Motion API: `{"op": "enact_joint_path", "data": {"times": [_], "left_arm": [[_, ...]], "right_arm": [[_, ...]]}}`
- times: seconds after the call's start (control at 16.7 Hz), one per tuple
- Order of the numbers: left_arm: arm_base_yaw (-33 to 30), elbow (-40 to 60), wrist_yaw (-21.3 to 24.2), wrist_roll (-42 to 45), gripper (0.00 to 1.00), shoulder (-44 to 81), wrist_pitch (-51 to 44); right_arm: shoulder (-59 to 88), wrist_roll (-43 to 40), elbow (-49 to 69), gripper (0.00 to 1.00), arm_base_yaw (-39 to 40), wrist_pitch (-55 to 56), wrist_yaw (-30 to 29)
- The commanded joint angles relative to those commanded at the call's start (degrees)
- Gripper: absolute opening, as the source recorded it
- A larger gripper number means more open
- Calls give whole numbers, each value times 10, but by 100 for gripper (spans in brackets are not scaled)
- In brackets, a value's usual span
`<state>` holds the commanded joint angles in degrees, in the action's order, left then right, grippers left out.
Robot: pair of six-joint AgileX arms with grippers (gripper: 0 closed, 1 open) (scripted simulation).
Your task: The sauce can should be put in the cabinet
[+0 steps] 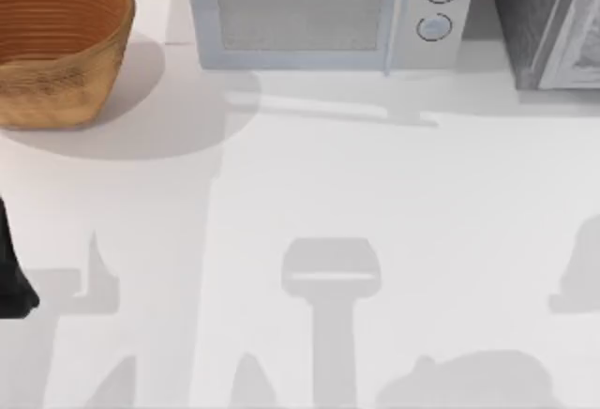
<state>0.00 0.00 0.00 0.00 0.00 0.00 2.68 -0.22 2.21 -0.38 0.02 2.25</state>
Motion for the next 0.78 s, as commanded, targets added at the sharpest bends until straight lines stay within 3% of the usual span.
{"op": "enact_joint_path", "data": {"times": [0.48, 0.78], "left_arm": [[0, 0, 0, 0, 100, 0, 0], [0, 0, 0, 0, 100, 0, 0]], "right_arm": [[-24, 3, -21, 0, 3, 0, -21], [54, 7, 70, 0, 12, -30, -35]]}}
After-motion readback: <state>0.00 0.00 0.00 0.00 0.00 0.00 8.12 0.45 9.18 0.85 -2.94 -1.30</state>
